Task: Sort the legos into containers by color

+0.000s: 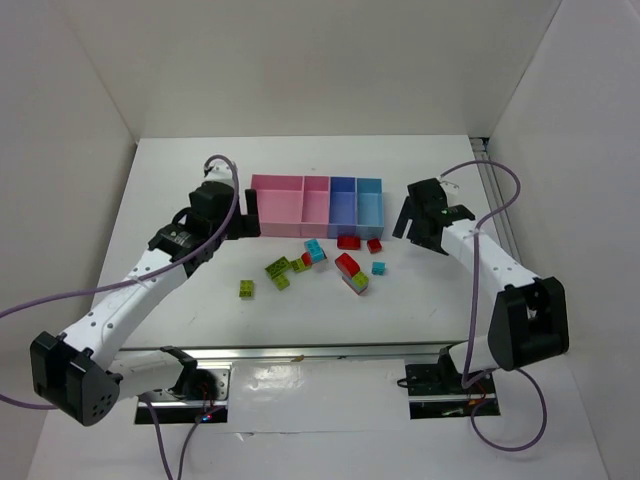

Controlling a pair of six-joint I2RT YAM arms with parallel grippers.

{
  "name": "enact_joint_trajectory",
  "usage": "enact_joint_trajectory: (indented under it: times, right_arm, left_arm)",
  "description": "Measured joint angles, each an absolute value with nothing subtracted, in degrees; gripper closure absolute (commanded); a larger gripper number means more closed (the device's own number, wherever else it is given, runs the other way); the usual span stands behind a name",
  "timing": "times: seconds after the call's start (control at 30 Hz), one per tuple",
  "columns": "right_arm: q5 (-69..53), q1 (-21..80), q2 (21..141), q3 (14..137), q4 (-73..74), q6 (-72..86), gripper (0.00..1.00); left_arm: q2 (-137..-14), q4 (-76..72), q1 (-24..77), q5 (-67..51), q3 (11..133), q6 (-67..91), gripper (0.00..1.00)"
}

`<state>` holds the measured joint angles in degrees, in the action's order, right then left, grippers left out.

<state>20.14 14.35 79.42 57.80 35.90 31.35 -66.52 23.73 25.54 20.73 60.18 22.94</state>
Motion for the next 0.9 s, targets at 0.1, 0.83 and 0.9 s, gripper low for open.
enact_joint_trajectory:
  times: [0.1, 0.83, 0.9]
  right_arm:
    - [19.86, 14.35, 81.14, 57.82, 35.94, 31.75, 0.00]
    - [13.02, 14.35, 71.35, 51.03, 30.63, 31.83, 0.00]
    - [12.75, 14.35, 71.81, 51.03, 30.35, 31.77, 0.00]
  left_arm:
    - [-66.54, 26.04, 25.54, 19.27, 59.33, 26.22, 0.00]
    - [-68.58, 35.83, 25.52, 13.54, 49.74, 38.00, 0.11]
    - [-69.45, 34.70, 25.52, 12.47, 47.53, 38.11, 0.14]
